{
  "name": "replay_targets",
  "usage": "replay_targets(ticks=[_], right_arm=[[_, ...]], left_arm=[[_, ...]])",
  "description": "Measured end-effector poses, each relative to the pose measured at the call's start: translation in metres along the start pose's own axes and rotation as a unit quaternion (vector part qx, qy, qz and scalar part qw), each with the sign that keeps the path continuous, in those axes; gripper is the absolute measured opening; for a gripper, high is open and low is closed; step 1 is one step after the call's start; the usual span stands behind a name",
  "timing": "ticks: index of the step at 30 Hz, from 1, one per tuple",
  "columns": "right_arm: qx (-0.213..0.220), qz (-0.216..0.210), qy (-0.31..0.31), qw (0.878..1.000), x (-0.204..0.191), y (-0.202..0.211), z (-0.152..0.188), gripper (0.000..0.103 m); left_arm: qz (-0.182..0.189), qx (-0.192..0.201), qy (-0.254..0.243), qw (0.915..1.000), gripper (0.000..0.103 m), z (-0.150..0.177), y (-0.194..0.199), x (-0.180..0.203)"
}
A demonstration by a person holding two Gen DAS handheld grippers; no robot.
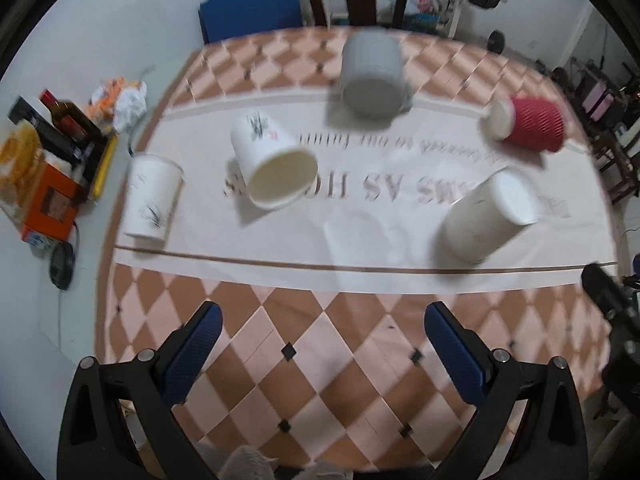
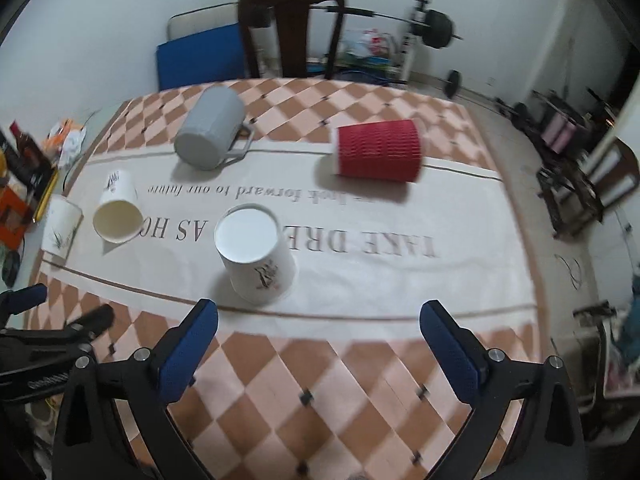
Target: Flip cup upside down
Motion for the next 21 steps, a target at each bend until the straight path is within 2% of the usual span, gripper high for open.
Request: replay_targets(ticks=[2, 12, 21], right_arm=[[0.003, -0.001, -0.016, 1.0, 0.013, 0.026, 0.001, 0.102], [0.033, 0.048, -0.066, 0.996, 0.064, 0.175, 0.001, 0.102], [0.077, 0.056, -0.089, 0.991, 0.079, 0.269, 0.003, 0.102]], left_arm=[[0.007, 0.02, -0.011, 0.9997, 0.103, -0.003, 0.03, 0.006], [0.045, 0.109, -0.047, 0.992, 0.103, -0.005, 0.171, 0.041], [0.039, 0.149, -0.053, 0.9867, 0.103, 0.005, 0.239, 0.04]])
Point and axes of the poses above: each gripper's, at about its wrist camera, not at the fingertips, and y roughly against the way its jaws point, x to its right, z to its underside, the point moved 3 cm from there along -y, roughly the way its jaws point, and after that the axes turned 12 degrees about z, right-handed, at the moved point
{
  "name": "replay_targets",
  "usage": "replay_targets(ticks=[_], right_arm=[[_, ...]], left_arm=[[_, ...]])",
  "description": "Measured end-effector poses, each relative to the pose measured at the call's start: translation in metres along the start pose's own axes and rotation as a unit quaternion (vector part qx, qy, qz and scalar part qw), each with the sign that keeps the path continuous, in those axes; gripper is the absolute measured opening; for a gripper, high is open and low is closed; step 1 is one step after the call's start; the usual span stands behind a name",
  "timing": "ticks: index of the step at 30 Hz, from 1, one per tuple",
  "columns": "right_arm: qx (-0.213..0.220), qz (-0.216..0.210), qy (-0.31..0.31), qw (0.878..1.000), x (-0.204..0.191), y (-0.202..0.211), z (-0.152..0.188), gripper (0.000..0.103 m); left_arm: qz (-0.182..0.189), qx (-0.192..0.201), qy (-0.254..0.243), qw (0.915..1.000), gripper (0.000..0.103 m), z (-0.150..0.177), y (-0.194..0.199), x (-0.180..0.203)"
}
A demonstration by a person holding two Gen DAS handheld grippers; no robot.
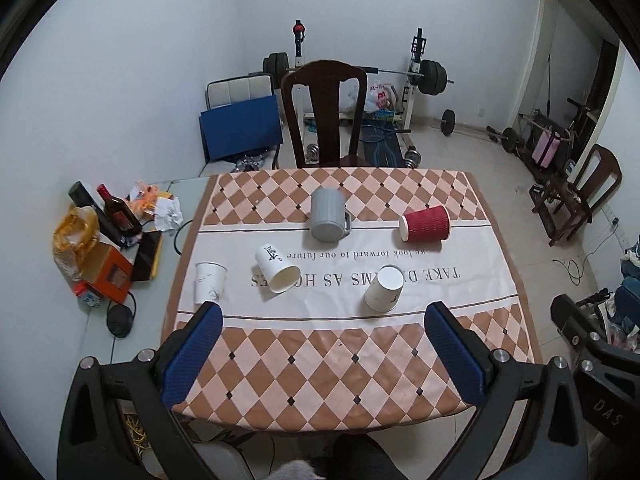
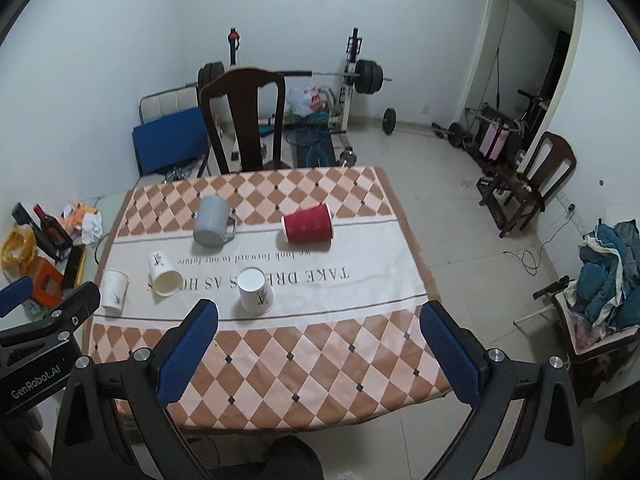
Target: Flip cup upside down
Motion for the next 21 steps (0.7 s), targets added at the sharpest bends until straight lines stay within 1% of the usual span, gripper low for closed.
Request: replay_targets(ticks=[6, 16, 21], right_arm=[[0.019, 0.015, -0.008, 1.0, 0.003, 0.034, -0.005, 0.102], [0.019, 0.022, -0.006, 1.0, -0.003, 0.04, -0.004, 0.102], [0.012, 0.021, -0.001, 1.0, -0.003, 0.044, -0.002, 0.102]], left_arm=[[-0.011, 0.002, 0.004, 0.9999, 0.103, -0.001, 0.015, -0.006], [-0.013, -0.01, 0.005, 0.9999, 0.103, 0.003, 0.019, -0.013], [-0.016, -0.015, 0.007, 0.9997, 0.103, 0.004, 0.018, -0.016]])
Point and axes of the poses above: each gripper's, at about its wrist camera, not at the fingertips, and y roughly against the way its jaws point, x to its right, z to its underside, the point moved 3 cm from there along -y, roughly the way its jaws point, and after that the axes turned 12 degrees about z, right-handed, at the moved point
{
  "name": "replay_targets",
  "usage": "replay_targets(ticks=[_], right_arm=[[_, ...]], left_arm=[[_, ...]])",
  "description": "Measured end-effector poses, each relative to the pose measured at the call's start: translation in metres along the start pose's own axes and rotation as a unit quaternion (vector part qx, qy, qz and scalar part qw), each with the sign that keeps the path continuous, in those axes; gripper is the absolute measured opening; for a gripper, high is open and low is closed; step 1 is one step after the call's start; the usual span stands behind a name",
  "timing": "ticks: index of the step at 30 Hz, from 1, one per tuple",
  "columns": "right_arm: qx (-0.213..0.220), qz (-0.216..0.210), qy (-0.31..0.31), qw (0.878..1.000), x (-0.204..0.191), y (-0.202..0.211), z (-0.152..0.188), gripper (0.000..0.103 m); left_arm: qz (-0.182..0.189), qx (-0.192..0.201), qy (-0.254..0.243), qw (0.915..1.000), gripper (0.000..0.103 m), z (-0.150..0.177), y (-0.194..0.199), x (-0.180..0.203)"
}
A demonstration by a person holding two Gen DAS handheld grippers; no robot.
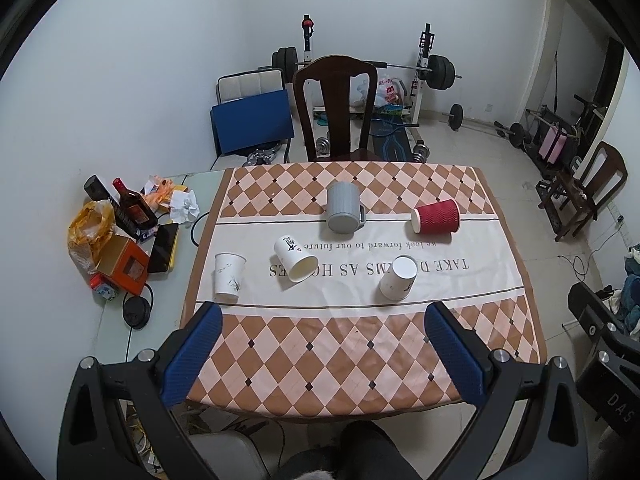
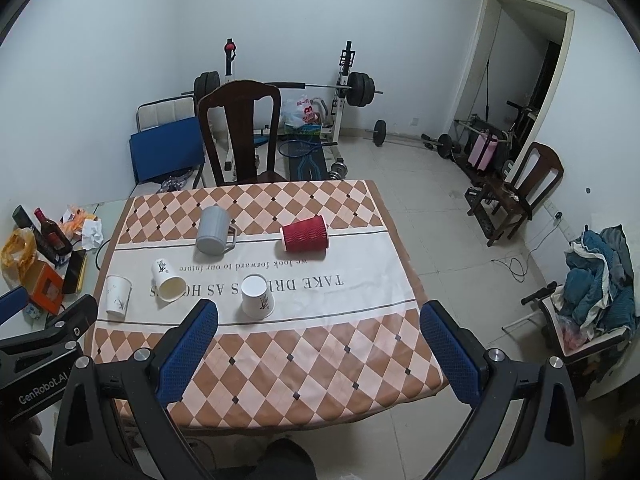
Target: Flip cup upside down
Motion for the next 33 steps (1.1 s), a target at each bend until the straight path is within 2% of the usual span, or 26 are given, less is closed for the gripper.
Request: replay_targets(ticks=[18, 33], right_arm=[[-0.006, 0.0, 0.009, 1.0, -0.002, -0.009, -0.001, 0.102], [-0.013, -0.008, 0.02, 1.0, -0.003, -0.03, 0.006, 0.102]], left_arm=[[-0.004, -0.024, 0.009, 0.9997, 0.103, 0.004, -0.008, -0.007], [-0.004, -0.028, 0.007, 0.9996, 0.103, 0.008, -0.009, -0.007]])
Point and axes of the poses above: each gripper's, at about its wrist camera, not at the fingertips, and y roughly against the way its jaws point, x to its right, z to its underside, the point moved 3 cm from there along -y, roughly the way its jaws point, and after that the axes turned 12 degrees about z, right-handed, at the moved point
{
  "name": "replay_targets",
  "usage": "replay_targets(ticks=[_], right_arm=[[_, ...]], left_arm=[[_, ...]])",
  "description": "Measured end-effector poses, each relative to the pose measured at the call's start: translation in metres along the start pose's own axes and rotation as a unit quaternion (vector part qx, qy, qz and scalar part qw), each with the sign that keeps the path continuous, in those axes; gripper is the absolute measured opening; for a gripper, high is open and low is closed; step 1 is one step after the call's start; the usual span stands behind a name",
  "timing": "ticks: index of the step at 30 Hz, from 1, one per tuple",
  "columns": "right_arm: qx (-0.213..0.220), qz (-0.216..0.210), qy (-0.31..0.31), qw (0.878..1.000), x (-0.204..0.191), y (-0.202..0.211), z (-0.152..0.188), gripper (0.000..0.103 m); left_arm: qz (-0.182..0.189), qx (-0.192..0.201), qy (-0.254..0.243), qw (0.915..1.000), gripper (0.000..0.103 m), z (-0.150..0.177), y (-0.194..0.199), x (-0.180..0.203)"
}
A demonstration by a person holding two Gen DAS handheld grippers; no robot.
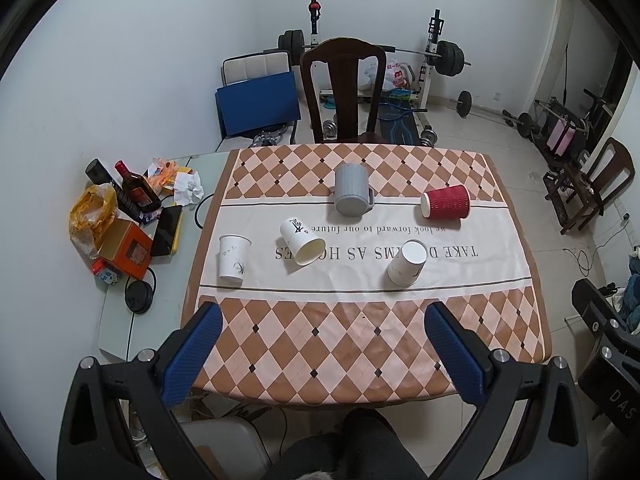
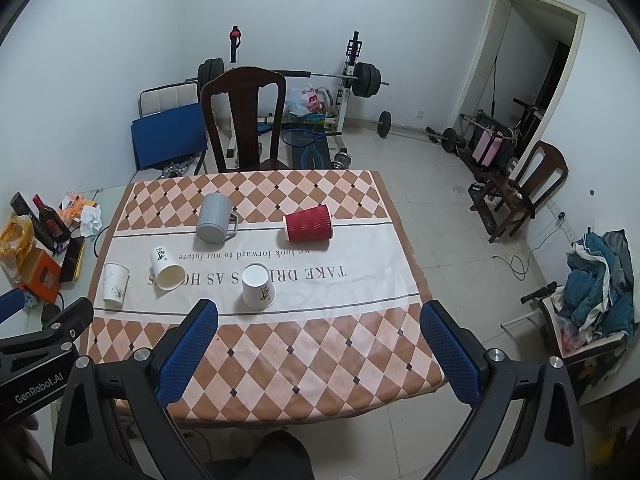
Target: Flip cup upside down
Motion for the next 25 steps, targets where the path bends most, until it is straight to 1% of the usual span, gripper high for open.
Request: replay_targets(ticks=[17, 21, 25], right_arm=[[-0.002, -0.003, 0.007, 1.0, -0.0044, -0.0044, 0.0019, 0.102], [-0.005, -0.004, 0.008, 1.0, -0.0041, -0.0058, 0.0049, 0.102], [-0.005, -0.004, 0.009, 1.0, -0.0055, -0.0059, 0.0026, 0.102]], left_arm=[[0.0, 0.0, 0.0, 1.0, 0.103, -0.0007, 0.0001, -0.0004], [0.0, -0.002, 0.002, 1.0, 0.103, 0.0062, -0.0011, -0.0016], [-0.001, -0.002, 0.005, 1.0, 0.103, 0.0062, -0.0016, -0.0021]])
Point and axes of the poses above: each gripper's, at about its wrist camera, not at the fingertips, and y roughly against the way its jaws point, x to its right, z to its underside, the point moved 3 cm from there along -y, roughly the way its jaws point, and after that the axes turned 12 degrees about z, right-handed, at the moved point
